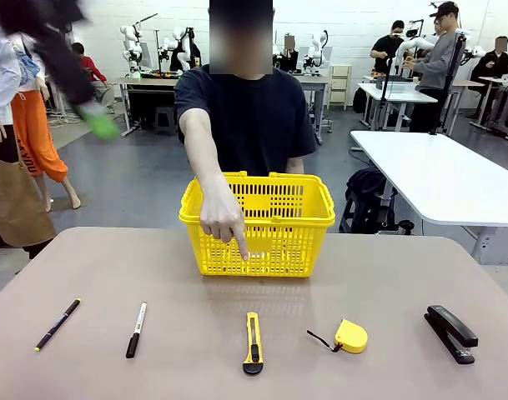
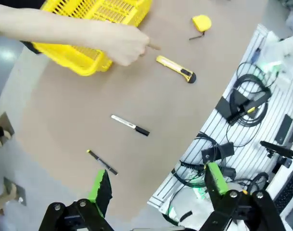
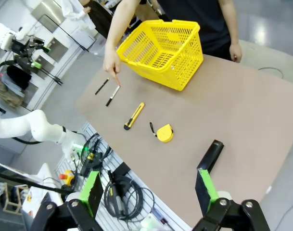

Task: Place the items the person wants into the basket.
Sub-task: Pick up the item the person points to and place it in the Market Basket.

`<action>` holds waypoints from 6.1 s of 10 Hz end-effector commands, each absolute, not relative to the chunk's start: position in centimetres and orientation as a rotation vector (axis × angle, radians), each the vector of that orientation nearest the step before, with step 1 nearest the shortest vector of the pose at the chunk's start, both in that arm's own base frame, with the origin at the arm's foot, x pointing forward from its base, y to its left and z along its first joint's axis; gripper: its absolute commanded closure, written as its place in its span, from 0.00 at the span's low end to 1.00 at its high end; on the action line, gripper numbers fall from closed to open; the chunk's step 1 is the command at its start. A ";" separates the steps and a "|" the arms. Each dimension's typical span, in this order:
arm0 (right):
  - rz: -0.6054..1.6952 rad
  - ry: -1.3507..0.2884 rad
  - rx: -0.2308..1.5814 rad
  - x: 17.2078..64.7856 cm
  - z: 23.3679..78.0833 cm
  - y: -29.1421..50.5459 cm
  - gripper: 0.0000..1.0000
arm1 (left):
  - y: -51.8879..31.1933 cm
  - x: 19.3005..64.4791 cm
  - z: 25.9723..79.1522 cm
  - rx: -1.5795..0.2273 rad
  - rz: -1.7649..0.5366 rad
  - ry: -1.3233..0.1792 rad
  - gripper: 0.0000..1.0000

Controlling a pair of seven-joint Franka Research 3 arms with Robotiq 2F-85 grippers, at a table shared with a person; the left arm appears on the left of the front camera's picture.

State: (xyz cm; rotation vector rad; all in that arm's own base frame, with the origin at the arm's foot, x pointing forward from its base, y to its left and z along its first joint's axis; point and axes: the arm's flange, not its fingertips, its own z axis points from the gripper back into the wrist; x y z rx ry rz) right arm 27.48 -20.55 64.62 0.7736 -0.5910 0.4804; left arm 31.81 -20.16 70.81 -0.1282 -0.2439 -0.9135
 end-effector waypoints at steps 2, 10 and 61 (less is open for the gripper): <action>0.498 -0.603 0.786 27.5 64.6 -20.7 0.00 | -28.8 36.4 63.3 -0.080 -0.620 -0.149 0.00; 0.498 -0.603 0.786 27.5 64.6 -20.7 0.00 | -33.6 37.5 55.2 -0.094 -0.420 -0.140 0.00; 0.498 -0.603 0.786 27.5 64.6 -20.7 0.00 | -35.5 52.7 62.2 -0.052 -0.655 -0.182 1.00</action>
